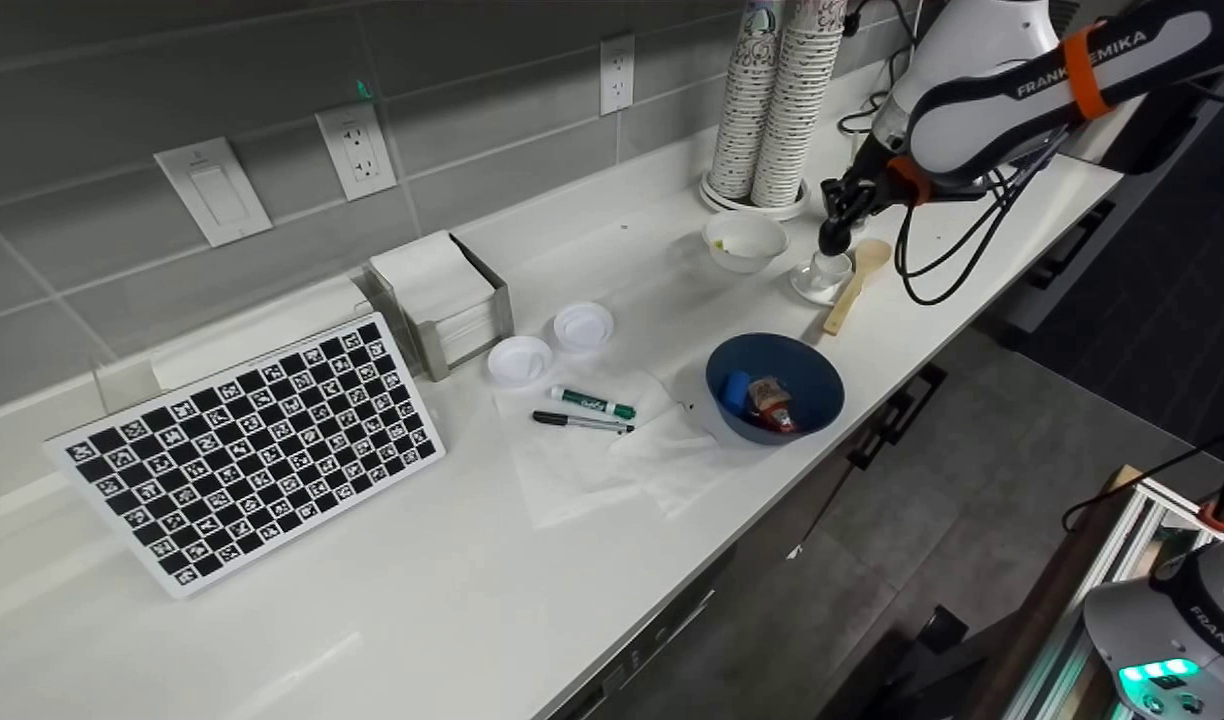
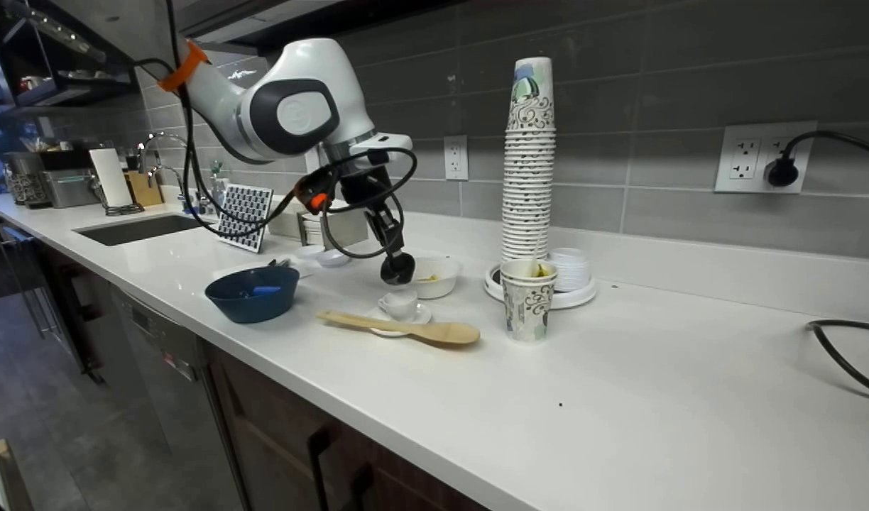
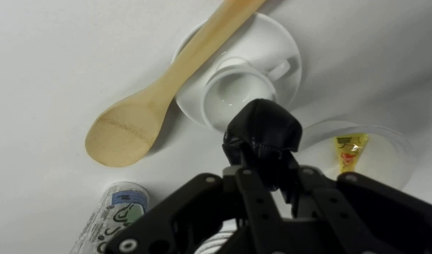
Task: Remove the black object from the white mug and put it inside the blue bowl
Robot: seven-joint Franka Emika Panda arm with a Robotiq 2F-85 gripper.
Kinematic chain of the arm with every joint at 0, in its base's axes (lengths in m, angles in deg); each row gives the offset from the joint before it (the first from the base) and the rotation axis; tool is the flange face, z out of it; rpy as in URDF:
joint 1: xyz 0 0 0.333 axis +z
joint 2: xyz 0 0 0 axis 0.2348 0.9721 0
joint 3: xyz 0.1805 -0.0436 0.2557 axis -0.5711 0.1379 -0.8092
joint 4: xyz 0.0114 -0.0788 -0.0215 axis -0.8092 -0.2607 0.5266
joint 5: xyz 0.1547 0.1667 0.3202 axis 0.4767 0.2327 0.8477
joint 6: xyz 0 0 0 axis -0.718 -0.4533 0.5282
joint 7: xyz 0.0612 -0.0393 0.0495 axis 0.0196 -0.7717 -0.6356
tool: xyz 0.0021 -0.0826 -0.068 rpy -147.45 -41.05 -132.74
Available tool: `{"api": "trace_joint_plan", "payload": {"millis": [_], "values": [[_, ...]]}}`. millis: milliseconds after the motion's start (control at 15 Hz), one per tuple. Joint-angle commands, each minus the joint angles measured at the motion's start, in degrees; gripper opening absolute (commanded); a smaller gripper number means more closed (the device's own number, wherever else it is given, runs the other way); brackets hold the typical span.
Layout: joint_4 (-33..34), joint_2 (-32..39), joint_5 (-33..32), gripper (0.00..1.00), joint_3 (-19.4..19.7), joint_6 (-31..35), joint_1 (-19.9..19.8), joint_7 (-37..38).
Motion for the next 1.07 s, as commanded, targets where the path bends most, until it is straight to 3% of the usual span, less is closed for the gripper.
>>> {"api": "trace_joint_plan", "payload": {"millis": [0,400,733,867,1000], "values": [[-5.1,-8.7,5.2,0.05,-2.4,-0.2,1.6,-9.8],[-8.1,-16.8,14.2,0.05,-8.8,-2.1,10.3,-19.6],[-6.7,-13.8,33.0,0.05,-7.8,-4.0,19.2,-38.1],[-5.3,-11.8,38.6,0.05,-7.2,-9.0,19.7,-46.0],[-4.9,-11.1,39.5,0.05,-7.2,-16.1,18.3,-50.4]]}}
